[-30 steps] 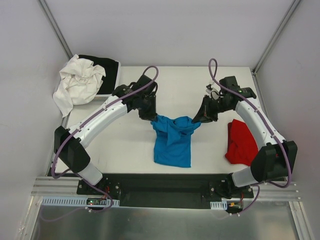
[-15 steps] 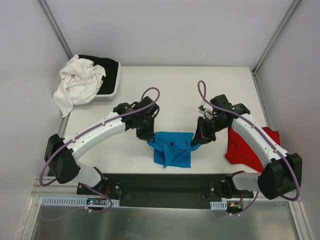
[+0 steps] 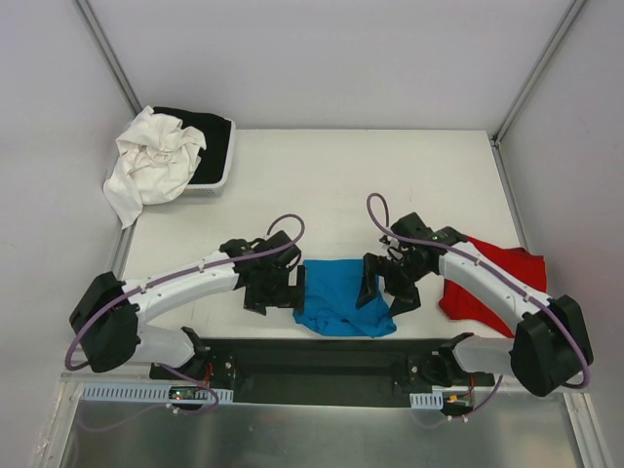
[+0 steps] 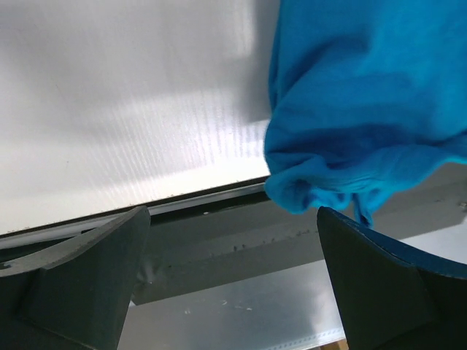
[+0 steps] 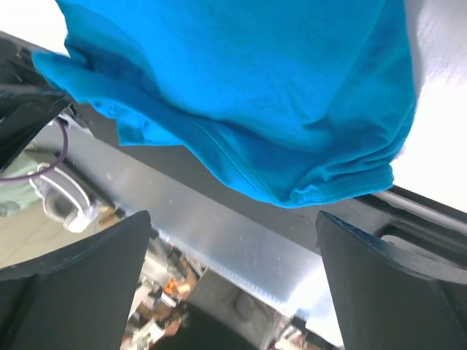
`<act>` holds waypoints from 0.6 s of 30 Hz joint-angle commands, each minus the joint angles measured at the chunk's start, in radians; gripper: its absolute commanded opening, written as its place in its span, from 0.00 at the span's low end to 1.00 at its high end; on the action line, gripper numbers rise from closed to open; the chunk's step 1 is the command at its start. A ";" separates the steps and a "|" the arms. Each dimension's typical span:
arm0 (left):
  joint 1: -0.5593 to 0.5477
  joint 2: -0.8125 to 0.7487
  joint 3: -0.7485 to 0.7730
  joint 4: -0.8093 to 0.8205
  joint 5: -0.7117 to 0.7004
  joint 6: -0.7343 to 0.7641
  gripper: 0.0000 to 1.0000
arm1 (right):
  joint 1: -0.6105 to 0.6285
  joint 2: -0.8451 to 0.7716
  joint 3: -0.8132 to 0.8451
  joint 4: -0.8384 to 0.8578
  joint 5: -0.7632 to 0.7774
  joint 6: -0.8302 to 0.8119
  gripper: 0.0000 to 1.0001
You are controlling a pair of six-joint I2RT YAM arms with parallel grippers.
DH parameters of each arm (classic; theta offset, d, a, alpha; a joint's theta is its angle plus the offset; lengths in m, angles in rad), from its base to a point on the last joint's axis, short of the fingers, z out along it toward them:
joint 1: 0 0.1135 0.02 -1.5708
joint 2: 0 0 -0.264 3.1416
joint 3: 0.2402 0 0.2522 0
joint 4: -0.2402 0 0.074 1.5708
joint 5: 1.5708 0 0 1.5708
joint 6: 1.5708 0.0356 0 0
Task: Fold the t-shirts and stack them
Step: Fold the tshirt
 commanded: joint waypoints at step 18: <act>0.031 0.208 0.304 -0.047 -0.091 0.115 0.78 | 0.053 0.101 0.113 -0.060 0.169 -0.001 0.01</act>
